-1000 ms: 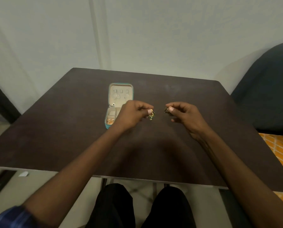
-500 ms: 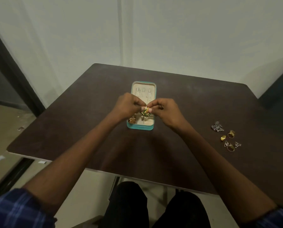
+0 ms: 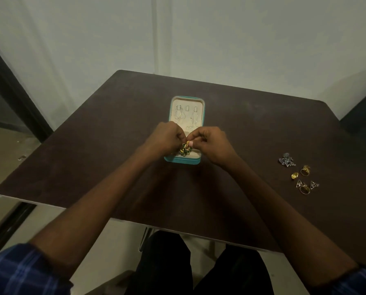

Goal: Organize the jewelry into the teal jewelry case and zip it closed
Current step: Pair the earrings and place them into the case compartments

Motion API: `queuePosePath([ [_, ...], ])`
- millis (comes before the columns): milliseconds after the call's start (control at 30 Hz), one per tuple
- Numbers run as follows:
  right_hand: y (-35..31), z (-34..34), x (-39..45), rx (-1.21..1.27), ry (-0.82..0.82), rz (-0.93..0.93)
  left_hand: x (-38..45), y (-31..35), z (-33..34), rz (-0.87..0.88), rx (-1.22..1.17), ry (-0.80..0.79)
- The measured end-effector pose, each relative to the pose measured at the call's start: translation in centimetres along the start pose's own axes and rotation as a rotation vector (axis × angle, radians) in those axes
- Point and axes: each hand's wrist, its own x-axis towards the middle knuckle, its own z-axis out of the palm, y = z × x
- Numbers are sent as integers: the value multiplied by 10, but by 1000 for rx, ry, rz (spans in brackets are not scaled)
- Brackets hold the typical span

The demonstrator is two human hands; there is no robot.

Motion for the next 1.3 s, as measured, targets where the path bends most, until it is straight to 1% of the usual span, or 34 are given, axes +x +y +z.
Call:
queuePosePath([
  [167, 2, 3, 3, -8, -12, 3, 0, -4, 8, 28, 89, 8],
  [367, 6, 7, 4, -3, -42, 28, -3, -8, 9, 28, 69, 14],
  [433, 5, 8, 3, -3, -37, 25, -6, -8, 8, 34, 34, 25],
  [533, 3, 9, 3, -29, -34, 15, -9, -9, 6, 19, -61, 85],
  [700, 0, 17, 5, -176, -56, -25, -9, -10, 5, 5, -124, 173],
  [800, 0, 21, 6, -232, -1, -61, -10, -9, 4, 12, -127, 202],
  [933, -1, 16, -1, -211, 83, -87, -9, -7, 5, 15, -129, 240],
  [1100, 14, -16, -23, -256, 155, -99, -8, 17, 12, 64, -142, 316],
  [1167, 30, -37, -38, -286, 191, -78, -9, 34, 18, 106, -174, 314],
  [1300, 70, -86, -73, -328, 279, 38, -9, 70, 37, 186, -196, 244],
])
